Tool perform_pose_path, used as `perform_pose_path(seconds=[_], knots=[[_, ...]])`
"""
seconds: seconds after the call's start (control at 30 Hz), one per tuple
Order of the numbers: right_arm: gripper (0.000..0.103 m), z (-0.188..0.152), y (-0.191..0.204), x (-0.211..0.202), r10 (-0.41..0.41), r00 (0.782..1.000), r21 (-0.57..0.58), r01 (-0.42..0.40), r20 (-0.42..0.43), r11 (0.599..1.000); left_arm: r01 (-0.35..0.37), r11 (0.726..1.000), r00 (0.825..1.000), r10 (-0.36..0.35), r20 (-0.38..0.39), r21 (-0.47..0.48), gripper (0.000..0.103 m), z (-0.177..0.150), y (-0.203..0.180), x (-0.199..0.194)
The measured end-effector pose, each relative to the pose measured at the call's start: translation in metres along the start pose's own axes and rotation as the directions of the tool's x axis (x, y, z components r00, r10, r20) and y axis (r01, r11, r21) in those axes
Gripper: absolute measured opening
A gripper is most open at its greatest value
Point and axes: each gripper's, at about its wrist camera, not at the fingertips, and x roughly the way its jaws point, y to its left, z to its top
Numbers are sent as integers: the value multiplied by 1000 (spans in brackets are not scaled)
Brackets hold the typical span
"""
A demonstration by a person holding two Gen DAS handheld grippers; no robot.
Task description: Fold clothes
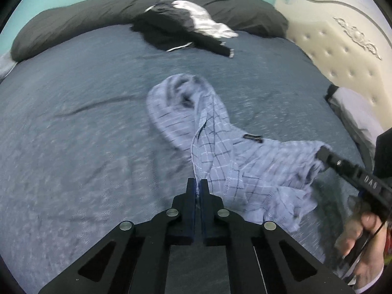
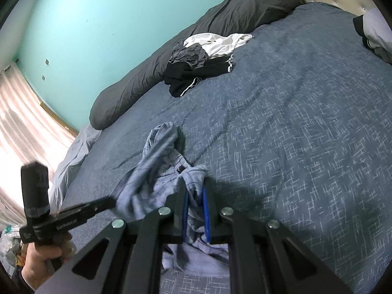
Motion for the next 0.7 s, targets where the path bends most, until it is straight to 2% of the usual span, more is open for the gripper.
perform_pose_path(seconds=[0.33,0.5,0.57,0.63,0.7], knots=[[10,0,3,3,15,1000,-7,-15,-16,1000,-66,997,995,62,-81,-50,3,-38,23,3],[10,-2,5,14,44,995,-36,-48,-94,998,-120,993,989,118,-90,-17,5,-44,20,-6],[10,-3,5,16,51,993,-33,-54,-103,998,-139,990,988,138,-67,-7,12,-38,17,-14],[10,-3,6,14,54,993,-29,-58,-101,998,-153,988,988,153,-35,4,30,-25,15,-20],[10,-3,6,13,59,993,-25,-62,-100,998,-150,989,989,150,-13,17,32,-10,10,-21]])
